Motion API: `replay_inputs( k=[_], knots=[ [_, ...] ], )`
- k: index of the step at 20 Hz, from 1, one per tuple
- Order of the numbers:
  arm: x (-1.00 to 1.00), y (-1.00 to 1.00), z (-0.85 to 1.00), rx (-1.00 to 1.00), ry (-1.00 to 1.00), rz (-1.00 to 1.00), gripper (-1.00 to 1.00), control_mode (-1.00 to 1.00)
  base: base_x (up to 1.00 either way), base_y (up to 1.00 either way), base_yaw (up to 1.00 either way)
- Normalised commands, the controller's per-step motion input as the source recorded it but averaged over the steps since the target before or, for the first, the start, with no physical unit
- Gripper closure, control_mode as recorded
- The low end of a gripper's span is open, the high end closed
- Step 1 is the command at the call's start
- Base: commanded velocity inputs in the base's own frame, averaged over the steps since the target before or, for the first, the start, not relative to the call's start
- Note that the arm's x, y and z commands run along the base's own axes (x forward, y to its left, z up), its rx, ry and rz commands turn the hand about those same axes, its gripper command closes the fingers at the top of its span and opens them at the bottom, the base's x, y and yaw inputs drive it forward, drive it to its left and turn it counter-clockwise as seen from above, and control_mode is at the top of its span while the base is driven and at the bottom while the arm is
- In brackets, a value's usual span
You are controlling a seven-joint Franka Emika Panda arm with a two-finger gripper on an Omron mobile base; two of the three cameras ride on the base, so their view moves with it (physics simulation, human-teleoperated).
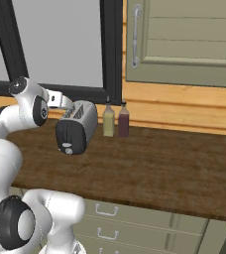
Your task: Start the toaster. Once the lever pops up, take the bread to the plate on the dining counter.
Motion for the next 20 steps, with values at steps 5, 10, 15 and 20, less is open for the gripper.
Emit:
replay_inputs(
  k=[5, 10, 15, 20],
  knots=[
    [0.0, 0.0, 0.0, 0.0, 0.0, 0.0, -1.0, -1.0, 0.0, 0.0, 0.0],
    [0.0, 0.0, 0.0, 0.0, 0.0, 0.0, -1.0, -1.0, 0.0, 0.0, 0.0],
    [0.0, 0.0, 0.0, 0.0, 0.0, 0.0, -1.0, -1.0, 0.0, 0.0, 0.0],
    [0.0, 0.0, 0.0, 0.0, 0.0, 0.0, -1.0, -1.0, 0.0, 0.0, 0.0]
  ],
)
